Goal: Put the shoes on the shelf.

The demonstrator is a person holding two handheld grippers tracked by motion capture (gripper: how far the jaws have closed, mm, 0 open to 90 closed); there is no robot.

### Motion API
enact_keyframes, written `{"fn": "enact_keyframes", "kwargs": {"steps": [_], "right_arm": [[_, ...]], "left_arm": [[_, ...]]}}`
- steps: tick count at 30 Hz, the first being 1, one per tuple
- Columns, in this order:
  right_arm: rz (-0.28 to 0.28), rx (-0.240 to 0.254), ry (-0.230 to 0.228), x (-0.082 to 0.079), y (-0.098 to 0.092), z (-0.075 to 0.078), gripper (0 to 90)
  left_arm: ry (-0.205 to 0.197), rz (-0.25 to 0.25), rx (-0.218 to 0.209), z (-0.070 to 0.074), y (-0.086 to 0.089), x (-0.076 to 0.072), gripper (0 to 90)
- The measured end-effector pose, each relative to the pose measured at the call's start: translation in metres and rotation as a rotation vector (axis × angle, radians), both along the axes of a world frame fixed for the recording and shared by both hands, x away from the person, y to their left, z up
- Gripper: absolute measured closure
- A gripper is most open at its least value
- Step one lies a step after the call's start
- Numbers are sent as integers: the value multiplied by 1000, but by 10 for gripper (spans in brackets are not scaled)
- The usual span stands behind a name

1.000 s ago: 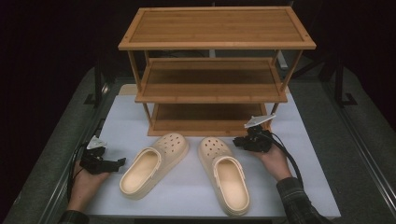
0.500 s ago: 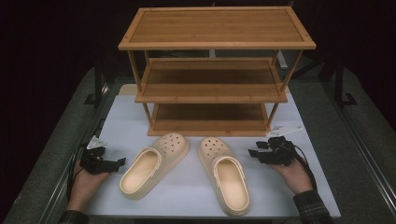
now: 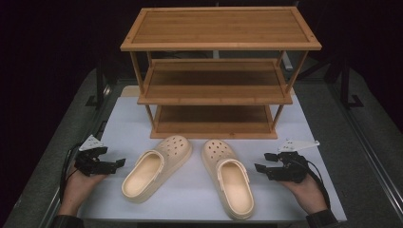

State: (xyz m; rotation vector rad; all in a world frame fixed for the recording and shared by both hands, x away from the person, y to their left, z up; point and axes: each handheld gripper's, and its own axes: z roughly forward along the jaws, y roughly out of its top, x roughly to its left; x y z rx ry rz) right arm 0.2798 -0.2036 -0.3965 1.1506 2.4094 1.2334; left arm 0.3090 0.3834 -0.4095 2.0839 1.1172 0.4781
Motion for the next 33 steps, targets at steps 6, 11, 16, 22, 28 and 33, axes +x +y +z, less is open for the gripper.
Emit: {"fn": "enact_keyframes", "kwargs": {"steps": [6, 11, 16, 22, 28, 33], "right_arm": [[31, 29, -8, -4, 9, 4, 389], [58, 48, -5, -5, 16, 6, 388], [85, 60, -6, -7, 24, 7, 385], [106, 61, -2, -7, 32, 7, 386], [111, 56, 4, -7, 37, 6, 382], [109, 56, 5, -6, 37, 6, 381]], "left_arm": [[-27, -90, -49, 19, -15, -11, 148], [-27, -172, -65, 28, -31, -15, 151], [-31, -226, -60, 31, -48, -15, 154], [-18, -283, -58, 29, -63, -11, 252], [-17, -316, -51, 27, -75, -3, 354], [-21, -326, -41, 25, -82, 5, 439]]}}
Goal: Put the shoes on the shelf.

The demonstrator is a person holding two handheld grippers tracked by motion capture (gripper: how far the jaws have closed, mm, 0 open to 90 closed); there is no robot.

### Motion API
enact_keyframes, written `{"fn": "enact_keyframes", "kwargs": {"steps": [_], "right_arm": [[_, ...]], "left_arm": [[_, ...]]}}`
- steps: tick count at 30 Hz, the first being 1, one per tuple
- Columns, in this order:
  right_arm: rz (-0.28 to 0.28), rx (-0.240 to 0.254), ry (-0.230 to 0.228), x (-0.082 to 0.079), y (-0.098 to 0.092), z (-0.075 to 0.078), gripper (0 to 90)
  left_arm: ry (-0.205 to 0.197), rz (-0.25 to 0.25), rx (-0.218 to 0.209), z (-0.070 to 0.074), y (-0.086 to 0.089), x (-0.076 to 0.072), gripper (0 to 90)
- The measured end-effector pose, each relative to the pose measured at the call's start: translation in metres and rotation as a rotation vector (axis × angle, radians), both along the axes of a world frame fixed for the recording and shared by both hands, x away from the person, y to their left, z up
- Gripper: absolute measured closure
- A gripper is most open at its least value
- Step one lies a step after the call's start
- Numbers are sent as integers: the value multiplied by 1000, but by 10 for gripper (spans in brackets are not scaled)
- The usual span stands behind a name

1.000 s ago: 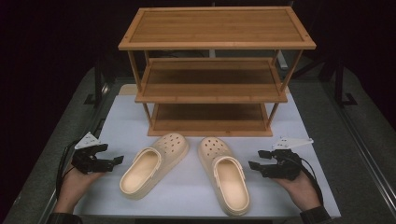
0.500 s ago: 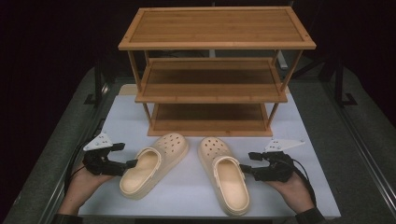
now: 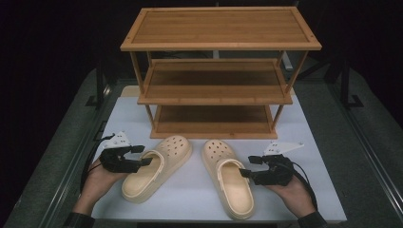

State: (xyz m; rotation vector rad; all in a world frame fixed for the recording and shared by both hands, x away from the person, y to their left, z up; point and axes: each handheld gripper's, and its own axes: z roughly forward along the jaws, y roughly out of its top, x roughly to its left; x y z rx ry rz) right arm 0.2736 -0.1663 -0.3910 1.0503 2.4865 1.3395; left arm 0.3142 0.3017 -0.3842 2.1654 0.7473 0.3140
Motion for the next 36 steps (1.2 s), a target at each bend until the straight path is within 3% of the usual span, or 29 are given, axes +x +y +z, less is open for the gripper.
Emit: {"fn": "enact_keyframes", "kwargs": {"steps": [8, 20, 25, 27, 33, 36], "right_arm": [[-2, 5, 1, 3, 4, -1, 381], [13, -35, 7, 14, 24, -9, 401], [11, -60, 0, 16, 26, -11, 580], [11, -61, 1, 15, 25, -10, 612], [3, -118, -51, 12, 27, -5, 721], [-11, -119, -58, 12, 24, -3, 742]], "left_arm": [[5, -14, 16, -5, -6, 4, 610], [7, 0, 22, -8, -6, 6, 640], [-1, 8, 25, -8, -6, 5, 662], [-3, 10, 27, -8, -6, 5, 671], [-14, 10, 42, -7, -7, 4, 701], [-25, 16, 56, -6, -8, 2, 721]]}}
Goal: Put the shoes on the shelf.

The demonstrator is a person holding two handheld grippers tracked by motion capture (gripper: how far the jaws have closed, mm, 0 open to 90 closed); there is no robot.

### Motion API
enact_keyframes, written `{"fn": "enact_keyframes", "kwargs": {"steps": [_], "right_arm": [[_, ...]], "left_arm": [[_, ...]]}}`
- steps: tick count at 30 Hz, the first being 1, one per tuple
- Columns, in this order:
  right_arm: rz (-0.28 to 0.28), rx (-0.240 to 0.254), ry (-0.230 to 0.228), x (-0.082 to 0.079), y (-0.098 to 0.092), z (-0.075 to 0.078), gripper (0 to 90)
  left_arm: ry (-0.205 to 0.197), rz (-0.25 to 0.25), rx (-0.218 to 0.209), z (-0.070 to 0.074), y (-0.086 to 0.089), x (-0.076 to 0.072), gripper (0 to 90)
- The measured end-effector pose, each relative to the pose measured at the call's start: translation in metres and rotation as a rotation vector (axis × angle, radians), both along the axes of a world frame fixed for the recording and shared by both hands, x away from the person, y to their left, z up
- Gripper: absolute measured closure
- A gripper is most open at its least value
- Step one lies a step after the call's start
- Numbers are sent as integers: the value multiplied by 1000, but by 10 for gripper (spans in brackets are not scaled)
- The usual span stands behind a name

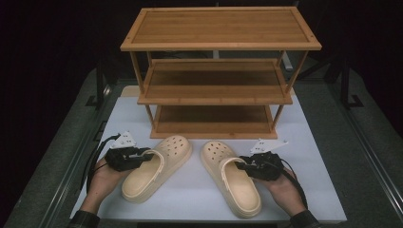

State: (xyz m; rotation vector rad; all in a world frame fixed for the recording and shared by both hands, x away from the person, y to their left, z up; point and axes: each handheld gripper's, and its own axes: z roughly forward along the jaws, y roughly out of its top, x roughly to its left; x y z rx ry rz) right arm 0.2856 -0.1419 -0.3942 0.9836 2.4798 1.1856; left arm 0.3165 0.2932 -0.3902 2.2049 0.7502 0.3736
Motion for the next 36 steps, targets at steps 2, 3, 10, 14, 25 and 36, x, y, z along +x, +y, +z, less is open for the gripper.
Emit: {"fn": "enact_keyframes", "kwargs": {"steps": [2, 3, 10, 14, 25, 36], "right_arm": [[-12, 1, -8, 0, -3, 1, 756], [-20, 1, -12, 1, -4, 2, 762], [-36, 3, -16, 3, -11, 4, 771], [-39, 7, -19, 2, -13, 7, 773], [-70, 7, -61, 9, -23, 22, 772], [-142, 1, -102, 44, -39, 32, 771]], "left_arm": [[-7, 6, 15, 1, -1, -1, 743], [-8, 9, 13, 1, -1, -1, 750], [-8, 11, 28, 3, -5, -3, 763], [-2, 18, 3, 6, -4, -4, 768], [-46, 50, -13, 23, -16, 1, 768], [-82, 78, -20, 33, -45, 25, 767]]}}
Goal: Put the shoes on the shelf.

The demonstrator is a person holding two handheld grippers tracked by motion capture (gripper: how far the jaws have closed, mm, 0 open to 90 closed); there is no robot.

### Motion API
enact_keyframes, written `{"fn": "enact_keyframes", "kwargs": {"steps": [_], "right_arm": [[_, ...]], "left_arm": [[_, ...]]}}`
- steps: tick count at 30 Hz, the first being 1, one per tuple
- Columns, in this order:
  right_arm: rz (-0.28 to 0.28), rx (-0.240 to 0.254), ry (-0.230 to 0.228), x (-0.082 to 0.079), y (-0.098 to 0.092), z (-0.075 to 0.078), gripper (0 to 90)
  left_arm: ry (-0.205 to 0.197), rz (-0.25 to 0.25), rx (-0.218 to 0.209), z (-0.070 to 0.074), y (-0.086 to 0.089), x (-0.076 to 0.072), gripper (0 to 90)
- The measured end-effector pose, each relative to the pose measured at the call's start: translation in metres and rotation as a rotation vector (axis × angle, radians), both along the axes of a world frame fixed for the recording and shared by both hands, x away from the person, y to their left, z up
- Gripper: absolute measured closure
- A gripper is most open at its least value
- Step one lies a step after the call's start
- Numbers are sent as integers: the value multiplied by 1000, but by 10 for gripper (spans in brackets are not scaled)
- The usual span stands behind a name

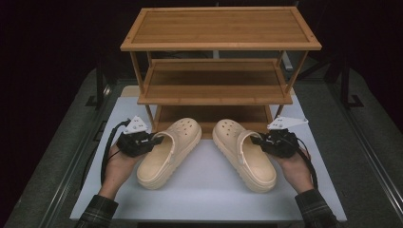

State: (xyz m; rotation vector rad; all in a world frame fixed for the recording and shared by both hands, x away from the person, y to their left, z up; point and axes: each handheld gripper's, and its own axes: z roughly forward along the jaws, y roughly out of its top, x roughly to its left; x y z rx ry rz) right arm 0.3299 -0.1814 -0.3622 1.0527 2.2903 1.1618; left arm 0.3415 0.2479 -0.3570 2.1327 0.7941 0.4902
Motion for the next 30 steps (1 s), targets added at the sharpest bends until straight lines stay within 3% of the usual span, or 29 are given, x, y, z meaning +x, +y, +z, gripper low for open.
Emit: {"fn": "enact_keyframes", "kwargs": {"steps": [13, 19, 25, 30], "right_arm": [[-79, -42, -39, 46, 12, 5, 771], [-97, -58, -52, 58, 18, -1, 770], [-125, -52, -49, 67, 18, -9, 769], [-144, -63, -59, 72, 21, -13, 769]], "left_arm": [[-28, 54, -5, -7, -37, 37, 767], [-44, 95, -8, -13, -50, 50, 767], [-63, 143, 33, -22, -61, 59, 766], [-72, 166, 17, -27, -69, 63, 766]]}}
